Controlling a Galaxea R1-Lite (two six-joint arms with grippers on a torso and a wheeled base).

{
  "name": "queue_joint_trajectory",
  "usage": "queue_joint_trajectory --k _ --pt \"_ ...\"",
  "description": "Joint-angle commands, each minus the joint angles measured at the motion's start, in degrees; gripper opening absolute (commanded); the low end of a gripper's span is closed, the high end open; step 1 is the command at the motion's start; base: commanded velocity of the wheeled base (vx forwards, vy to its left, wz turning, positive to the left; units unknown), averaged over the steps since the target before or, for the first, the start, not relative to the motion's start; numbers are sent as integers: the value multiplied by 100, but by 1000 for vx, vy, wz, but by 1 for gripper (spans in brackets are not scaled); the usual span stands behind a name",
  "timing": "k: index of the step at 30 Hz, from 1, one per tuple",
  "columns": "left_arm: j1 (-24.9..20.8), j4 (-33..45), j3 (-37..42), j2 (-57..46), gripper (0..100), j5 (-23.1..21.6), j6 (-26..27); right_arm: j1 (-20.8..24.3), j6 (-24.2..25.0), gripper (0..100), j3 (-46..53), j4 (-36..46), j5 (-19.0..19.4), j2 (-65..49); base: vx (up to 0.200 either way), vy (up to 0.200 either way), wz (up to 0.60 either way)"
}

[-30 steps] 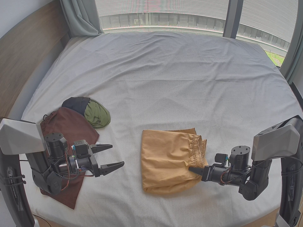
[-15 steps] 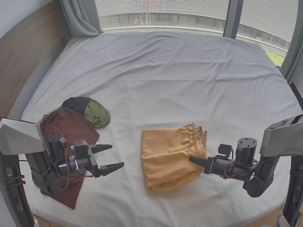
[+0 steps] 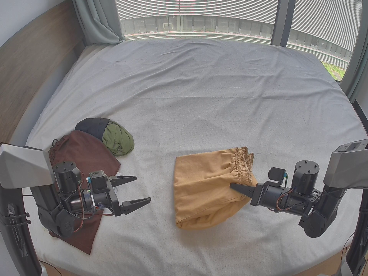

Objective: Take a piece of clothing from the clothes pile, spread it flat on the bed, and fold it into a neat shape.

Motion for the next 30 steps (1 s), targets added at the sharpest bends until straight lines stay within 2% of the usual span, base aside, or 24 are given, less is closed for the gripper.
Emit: queue_joint_trajectory --k 1,24,30 --pt "-4 -1 10 -1 100 0 -3 7 1 0 1 -3 0 -117 0 0 0" --pt "14 -1 1 -63 100 0 -3 16 71 0 -166 -3 18 -399 0 0 0" --pt "14 8 1 -72 100 0 -3 -45 89 0 -324 -3 308 -469 0 0 0"
